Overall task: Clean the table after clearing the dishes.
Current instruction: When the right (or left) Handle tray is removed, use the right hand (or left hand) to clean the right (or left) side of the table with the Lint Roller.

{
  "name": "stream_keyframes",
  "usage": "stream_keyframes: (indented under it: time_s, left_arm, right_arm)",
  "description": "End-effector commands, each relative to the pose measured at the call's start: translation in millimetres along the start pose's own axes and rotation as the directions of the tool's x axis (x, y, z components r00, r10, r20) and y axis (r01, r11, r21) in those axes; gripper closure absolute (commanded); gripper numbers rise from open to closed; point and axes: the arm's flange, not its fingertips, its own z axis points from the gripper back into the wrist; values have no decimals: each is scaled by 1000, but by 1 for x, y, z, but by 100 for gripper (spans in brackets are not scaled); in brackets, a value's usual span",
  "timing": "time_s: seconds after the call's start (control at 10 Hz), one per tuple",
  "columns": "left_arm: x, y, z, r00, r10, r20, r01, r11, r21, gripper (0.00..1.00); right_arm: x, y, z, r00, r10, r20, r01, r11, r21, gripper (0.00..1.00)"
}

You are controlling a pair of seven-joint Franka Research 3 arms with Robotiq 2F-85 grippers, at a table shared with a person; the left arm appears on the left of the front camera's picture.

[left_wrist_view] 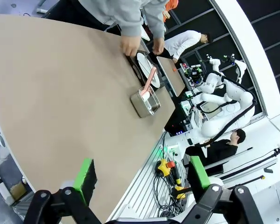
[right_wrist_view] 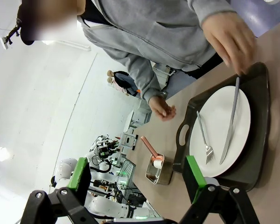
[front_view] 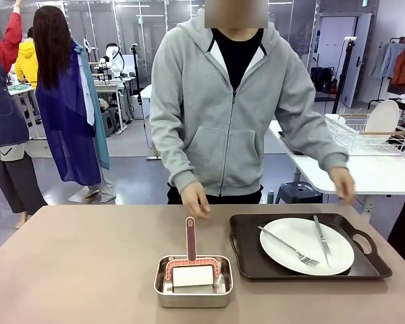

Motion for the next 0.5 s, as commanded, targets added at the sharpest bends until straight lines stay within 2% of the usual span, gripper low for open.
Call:
stream_keyframes:
  time_s: [0.0, 0.4]
  left_arm:
    - [-5, -8, -2, 1000, 1, 6, -1, 1000, 0, 0]
    - [-5, -8, -2, 1000, 1, 6, -1, 1000, 0, 0]
  right_arm:
    - [-3, 4, -1, 1000, 4, 5, -4, 1000, 7, 0]
    - [-3, 4, -1, 1000, 4, 5, -4, 1000, 7, 0]
